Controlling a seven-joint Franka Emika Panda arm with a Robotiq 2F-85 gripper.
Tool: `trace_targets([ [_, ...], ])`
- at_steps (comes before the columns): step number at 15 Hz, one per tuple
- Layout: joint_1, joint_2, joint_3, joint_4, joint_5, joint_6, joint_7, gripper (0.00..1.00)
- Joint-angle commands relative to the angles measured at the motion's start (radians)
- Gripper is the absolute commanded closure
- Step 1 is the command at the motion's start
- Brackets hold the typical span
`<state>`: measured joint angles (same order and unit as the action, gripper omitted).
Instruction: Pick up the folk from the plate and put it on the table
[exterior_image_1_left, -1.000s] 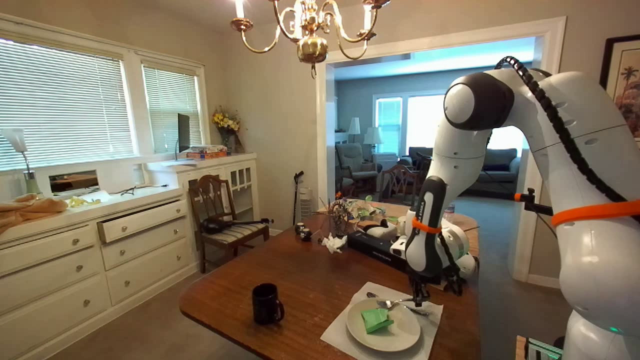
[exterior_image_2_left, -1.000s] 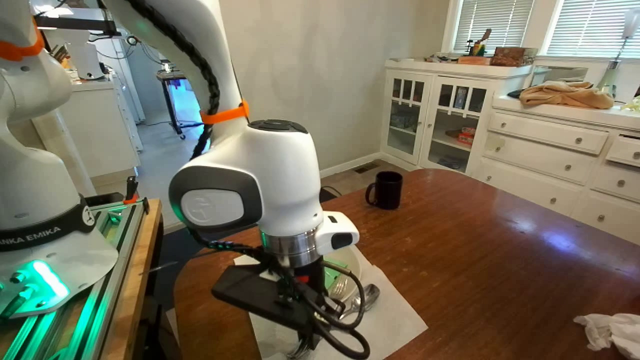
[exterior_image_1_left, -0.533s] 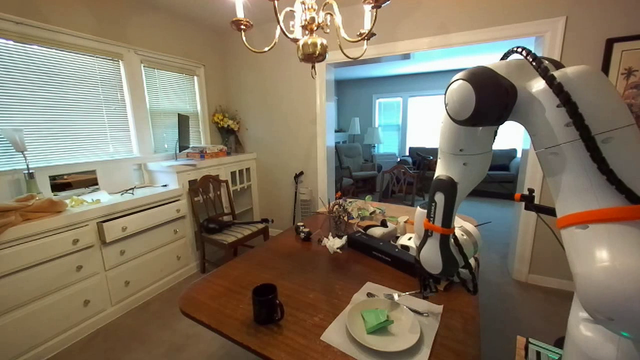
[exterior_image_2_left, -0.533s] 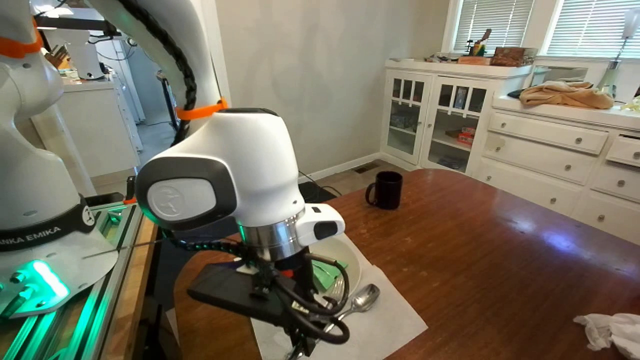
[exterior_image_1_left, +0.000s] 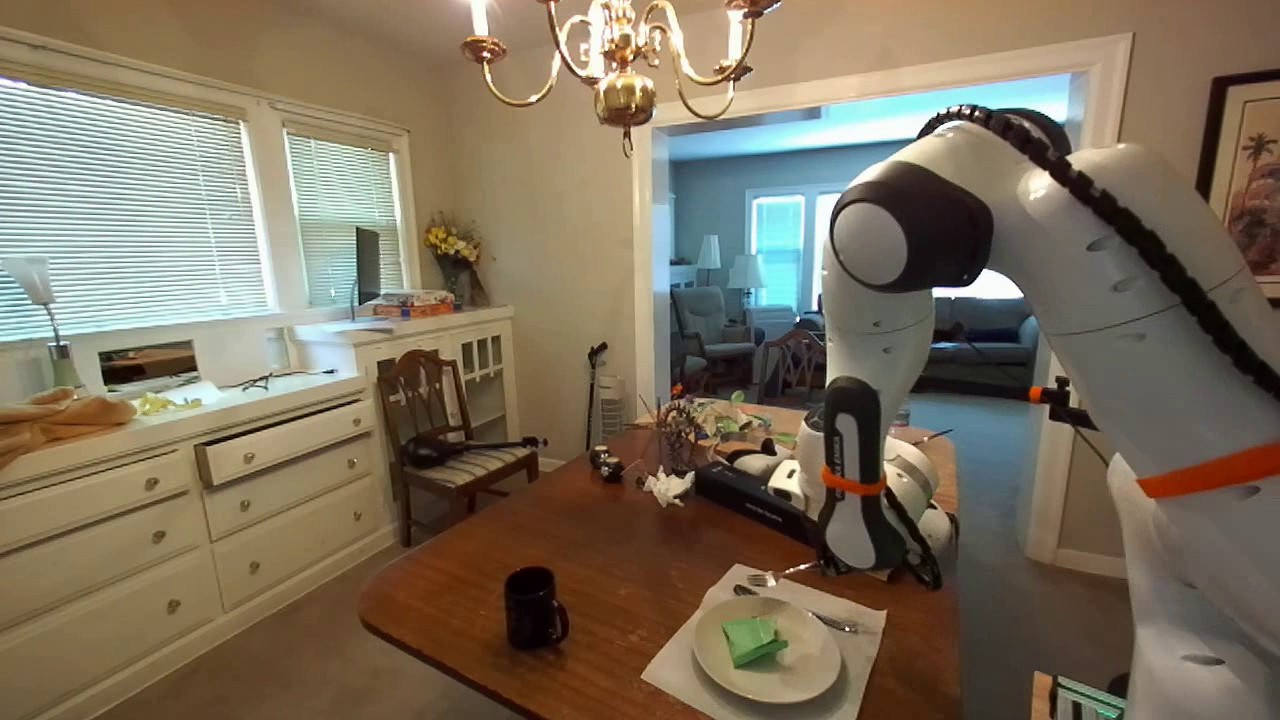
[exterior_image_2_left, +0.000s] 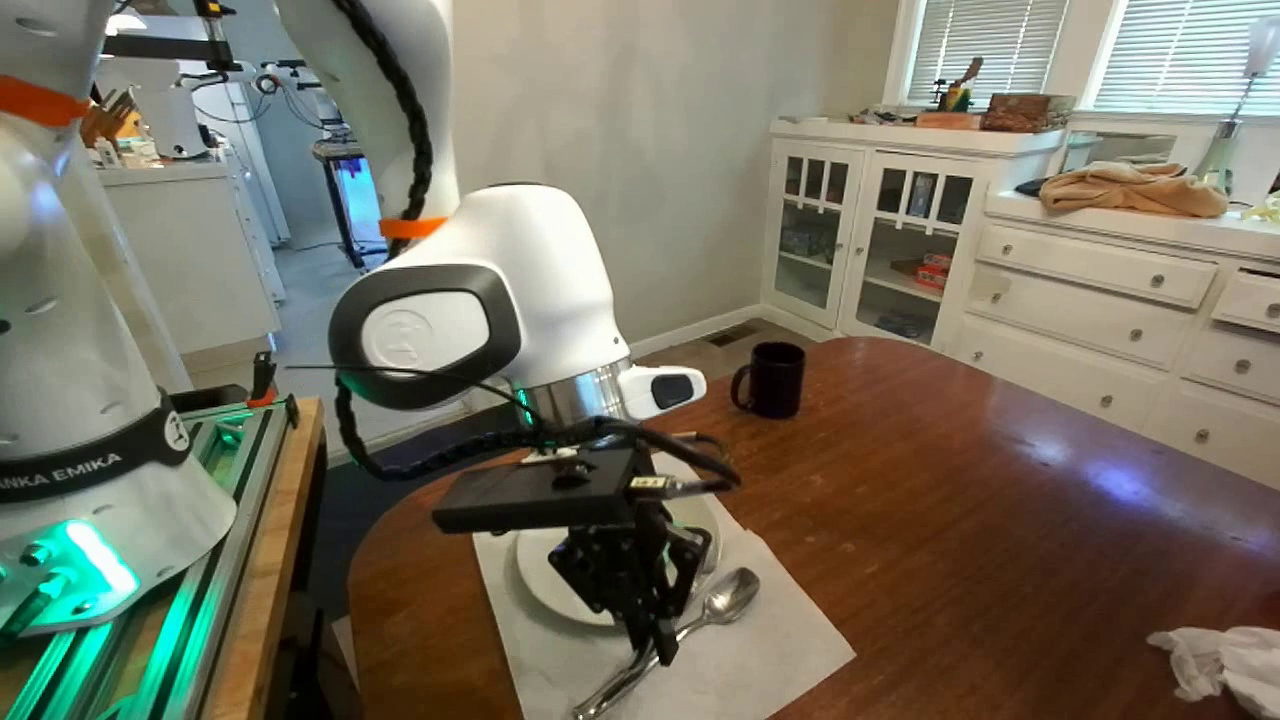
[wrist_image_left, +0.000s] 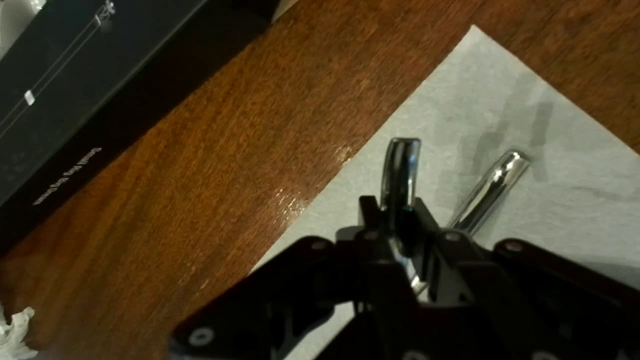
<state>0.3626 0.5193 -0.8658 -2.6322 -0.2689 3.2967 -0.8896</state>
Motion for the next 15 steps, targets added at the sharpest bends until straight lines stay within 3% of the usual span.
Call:
trace_targets([
  [1,0.254,0.180,-0.132,-0.011,0.079,0.053,0.096,0.96],
  [4,0.389,0.255,-0.191,-0.039,0.105,0.043,0.153,0.96],
  [7,0.478,0.306,-0.236,-0.067,0.104,0.024,0.197,0.96],
  [15,0.497,0.397,-0.214,-0.056,0.079,-0.008,0.257,0.96],
])
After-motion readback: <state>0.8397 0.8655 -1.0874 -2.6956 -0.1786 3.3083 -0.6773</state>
